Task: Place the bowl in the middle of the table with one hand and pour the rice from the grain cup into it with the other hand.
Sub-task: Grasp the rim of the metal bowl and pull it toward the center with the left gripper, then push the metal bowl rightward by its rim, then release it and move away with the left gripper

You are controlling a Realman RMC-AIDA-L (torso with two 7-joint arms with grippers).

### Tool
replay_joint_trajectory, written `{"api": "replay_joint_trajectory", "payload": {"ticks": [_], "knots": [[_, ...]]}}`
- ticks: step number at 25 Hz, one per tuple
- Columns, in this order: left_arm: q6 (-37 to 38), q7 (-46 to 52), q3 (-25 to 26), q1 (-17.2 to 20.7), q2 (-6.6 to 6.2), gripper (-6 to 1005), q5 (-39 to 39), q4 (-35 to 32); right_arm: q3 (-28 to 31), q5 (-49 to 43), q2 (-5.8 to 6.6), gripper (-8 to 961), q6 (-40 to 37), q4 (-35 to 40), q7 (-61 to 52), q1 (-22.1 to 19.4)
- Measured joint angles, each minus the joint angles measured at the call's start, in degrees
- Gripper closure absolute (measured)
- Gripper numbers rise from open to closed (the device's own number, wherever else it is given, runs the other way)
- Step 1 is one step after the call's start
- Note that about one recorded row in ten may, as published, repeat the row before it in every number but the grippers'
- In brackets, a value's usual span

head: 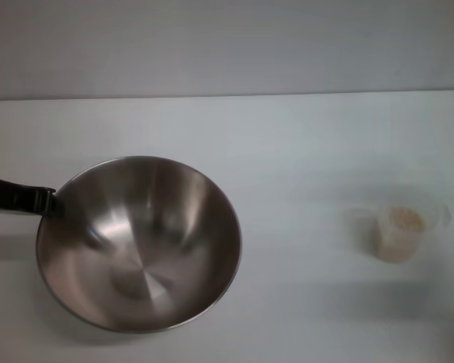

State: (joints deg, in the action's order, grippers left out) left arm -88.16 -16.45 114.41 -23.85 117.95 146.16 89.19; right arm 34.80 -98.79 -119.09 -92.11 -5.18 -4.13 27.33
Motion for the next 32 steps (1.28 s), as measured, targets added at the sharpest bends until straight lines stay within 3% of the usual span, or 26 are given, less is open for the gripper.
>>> {"api": "replay_joint_trajectory", "payload": {"ticks": [17, 32], "knots": [[-0.41, 0.61, 3.57, -5.55, 0.18, 963, -6.76, -3.64, -0.09, -0.17, 0.00, 318, 0.00, 0.17, 0.00, -0.08], [8.45, 3.91, -5.16, -14.37, 0.53, 964, -8.98, -14.89, -0.34, -0.31, 0.00, 320, 0.00, 0.28, 0.00, 0.24]]}}
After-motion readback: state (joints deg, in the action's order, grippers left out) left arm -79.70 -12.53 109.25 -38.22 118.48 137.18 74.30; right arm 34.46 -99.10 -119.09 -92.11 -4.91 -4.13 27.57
